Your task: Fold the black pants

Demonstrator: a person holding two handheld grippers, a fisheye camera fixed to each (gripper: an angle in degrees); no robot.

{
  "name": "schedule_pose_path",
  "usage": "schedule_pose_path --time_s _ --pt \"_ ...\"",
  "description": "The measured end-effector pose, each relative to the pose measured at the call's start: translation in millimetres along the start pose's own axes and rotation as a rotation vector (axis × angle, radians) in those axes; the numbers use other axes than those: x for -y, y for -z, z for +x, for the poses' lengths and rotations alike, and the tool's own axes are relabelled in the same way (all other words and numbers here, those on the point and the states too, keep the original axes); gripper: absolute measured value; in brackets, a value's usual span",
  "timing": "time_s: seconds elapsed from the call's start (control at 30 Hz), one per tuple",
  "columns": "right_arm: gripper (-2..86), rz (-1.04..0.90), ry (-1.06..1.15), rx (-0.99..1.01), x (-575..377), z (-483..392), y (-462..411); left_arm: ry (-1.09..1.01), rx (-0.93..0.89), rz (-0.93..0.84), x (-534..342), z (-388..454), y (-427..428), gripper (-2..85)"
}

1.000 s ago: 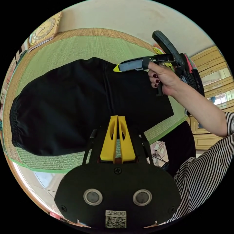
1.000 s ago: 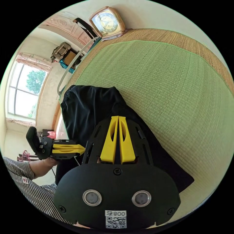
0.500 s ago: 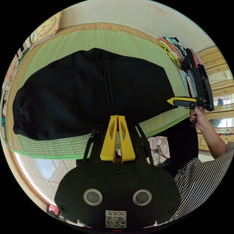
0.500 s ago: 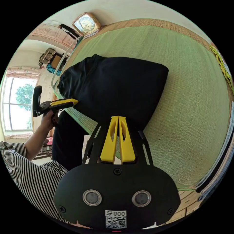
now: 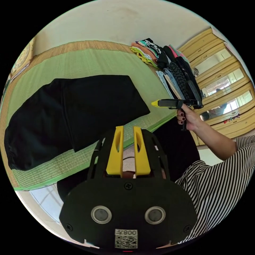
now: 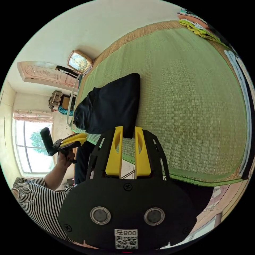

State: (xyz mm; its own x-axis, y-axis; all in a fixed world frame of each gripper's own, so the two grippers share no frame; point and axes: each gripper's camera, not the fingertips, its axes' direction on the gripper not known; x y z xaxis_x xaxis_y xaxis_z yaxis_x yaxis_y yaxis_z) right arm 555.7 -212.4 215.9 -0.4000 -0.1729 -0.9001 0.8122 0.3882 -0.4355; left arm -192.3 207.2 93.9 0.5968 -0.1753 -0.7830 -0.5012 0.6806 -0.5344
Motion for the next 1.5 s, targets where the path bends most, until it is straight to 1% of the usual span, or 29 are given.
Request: schedule_pose_path --time_s 0.13,0.2,0.33,0.4,0.57,0.6,0.67,0.7,0.83,0.93,1.07,1.2,1.37,1.5 --pt "8.3 -0.031 -0.048 0.054 -4 26 -10 -0.105 0.025 -0.054 16 43 -32 7.4" --pt "7.5 -0.054 -0.073 0.121 -5 41 -18 -0.151 0.056 -0.081 23 60 -45 7.7" --pt "5.7 -0.058 -0.103 0.18 -5 60 -21 -0.225 0.148 -0.11 33 93 -70 8.8" --pt "4.4 -0.057 -0.107 0.265 -7 70 -17 -0.248 0.179 -0.111 36 105 -78 9.5" --pt "3.4 -0.019 -0.078 0.367 -10 73 -4 -0.359 0.305 -0.133 45 143 -109 10.8" --pt "3.3 -0.027 -0.065 0.364 -9 71 -3 -0.365 0.326 -0.137 45 147 -113 10.7" --pt "3.3 -0.047 -0.038 0.337 -7 67 -4 -0.36 0.44 -0.142 46 156 -123 7.9" --pt "3.4 -0.06 -0.02 0.33 -5 64 -4 -0.36 0.456 -0.136 45 158 -124 7.0" --pt "3.6 -0.025 0.024 0.295 2 66 10 -0.298 0.411 -0.07 37 157 -117 4.2" --pt "4.7 0.031 -0.047 0.239 17 87 20 -0.245 0.342 -0.036 32 149 -111 3.8" --pt "7.2 0.035 -0.149 0.272 53 114 16 -0.237 0.306 -0.013 23 146 -106 3.5" --pt "8.0 0.026 -0.185 0.3 85 119 7 -0.237 0.286 0.002 14 142 -102 3.4" --pt "7.8 -0.014 -0.231 0.324 105 119 -4 -0.234 0.264 0.02 -1 130 -94 3.2" --pt "5.7 -0.015 -0.232 0.338 112 110 -1 -0.233 0.249 0.017 -11 119 -90 3.0"
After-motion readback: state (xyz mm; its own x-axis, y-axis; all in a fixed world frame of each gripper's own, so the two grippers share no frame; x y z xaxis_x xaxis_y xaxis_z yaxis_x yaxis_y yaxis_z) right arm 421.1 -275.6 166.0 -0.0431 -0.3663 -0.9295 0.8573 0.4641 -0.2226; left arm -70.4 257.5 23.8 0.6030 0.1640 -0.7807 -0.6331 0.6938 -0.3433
